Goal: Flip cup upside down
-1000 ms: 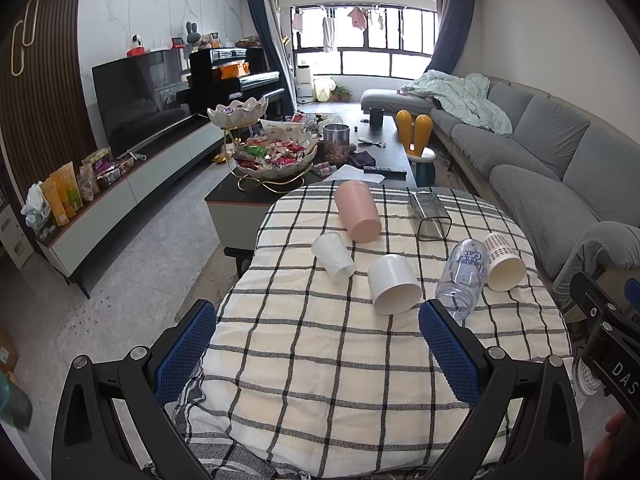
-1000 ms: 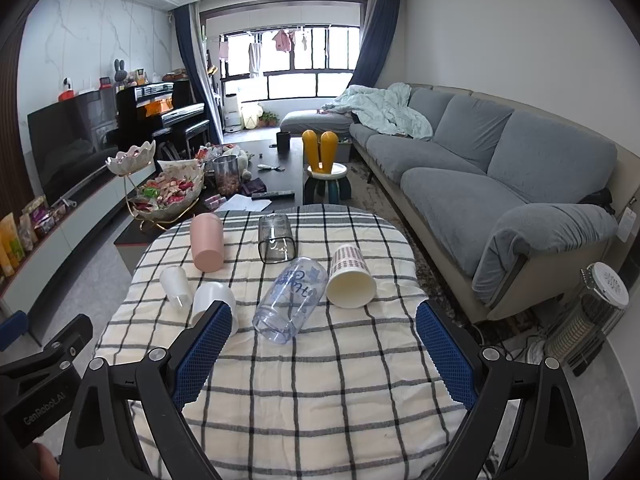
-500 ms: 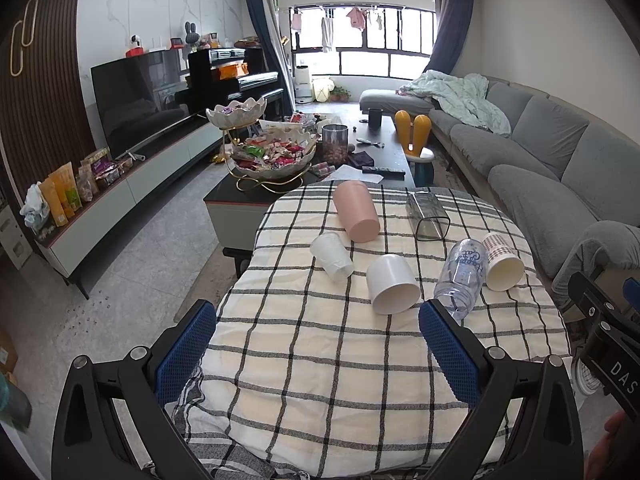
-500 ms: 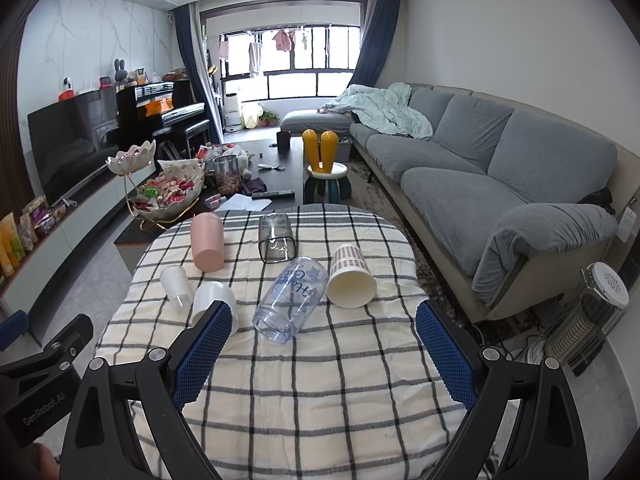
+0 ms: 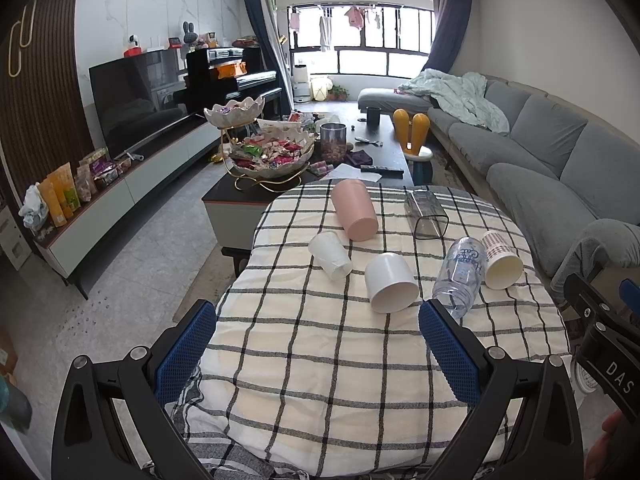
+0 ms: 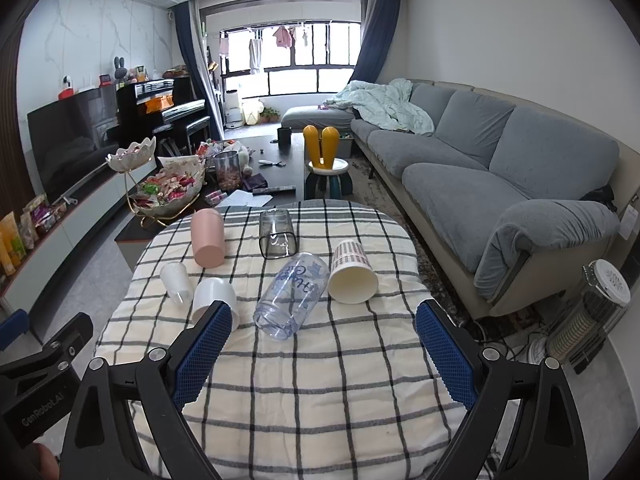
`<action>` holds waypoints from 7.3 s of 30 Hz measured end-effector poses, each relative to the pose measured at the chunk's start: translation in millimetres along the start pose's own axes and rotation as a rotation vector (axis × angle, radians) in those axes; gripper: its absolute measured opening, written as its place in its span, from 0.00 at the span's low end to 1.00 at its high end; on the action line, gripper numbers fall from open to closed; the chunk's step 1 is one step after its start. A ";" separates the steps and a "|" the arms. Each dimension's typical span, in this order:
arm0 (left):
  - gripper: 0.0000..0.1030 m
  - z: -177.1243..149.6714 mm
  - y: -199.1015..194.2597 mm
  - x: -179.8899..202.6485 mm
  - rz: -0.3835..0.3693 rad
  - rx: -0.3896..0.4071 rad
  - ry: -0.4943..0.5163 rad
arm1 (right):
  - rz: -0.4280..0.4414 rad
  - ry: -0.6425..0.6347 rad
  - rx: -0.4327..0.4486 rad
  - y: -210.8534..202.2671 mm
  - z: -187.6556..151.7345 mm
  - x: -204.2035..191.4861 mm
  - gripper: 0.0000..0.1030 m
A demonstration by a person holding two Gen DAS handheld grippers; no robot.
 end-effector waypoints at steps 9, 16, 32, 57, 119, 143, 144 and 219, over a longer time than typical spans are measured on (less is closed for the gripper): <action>1.00 0.0 1.3 1.9 -0.003 -0.001 0.002 | -0.001 0.001 0.000 0.1 0.2 0.2 0.91; 1.00 -0.2 1.5 2.4 -0.002 -0.001 0.002 | 0.000 0.001 -0.001 0.4 0.0 0.4 0.91; 1.00 -3.0 3.2 4.8 -0.002 -0.007 0.001 | 0.000 0.000 -0.004 2.4 -1.2 1.3 0.91; 1.00 50.9 74.8 -8.2 0.006 -0.047 -0.024 | 0.025 -0.053 -0.097 86.5 52.9 -33.2 0.91; 1.00 146.0 200.9 -9.5 0.032 -0.160 -0.039 | 0.107 -0.098 -0.561 304.6 132.2 -93.6 0.66; 1.00 3.3 83.5 -100.5 0.077 -0.185 -0.087 | 0.188 -0.192 -0.521 139.8 -19.4 -147.9 0.66; 1.00 -0.5 84.3 -102.5 0.081 -0.189 -0.090 | 0.186 -0.189 -0.526 140.5 -25.7 -149.5 0.66; 0.78 -6.7 255.1 95.4 0.027 -1.220 0.148 | 0.183 0.277 -0.705 195.6 -2.1 27.6 0.89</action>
Point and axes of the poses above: each gripper's, at about its wrist camera, not at the fingertips, and y roughly the way its jaws point, x to its right, z to its top, the point moved 4 cm from there along y, roughly the way its jaws point, and after that the axes turned 9 degrees about -x, right-handed, at the moved point
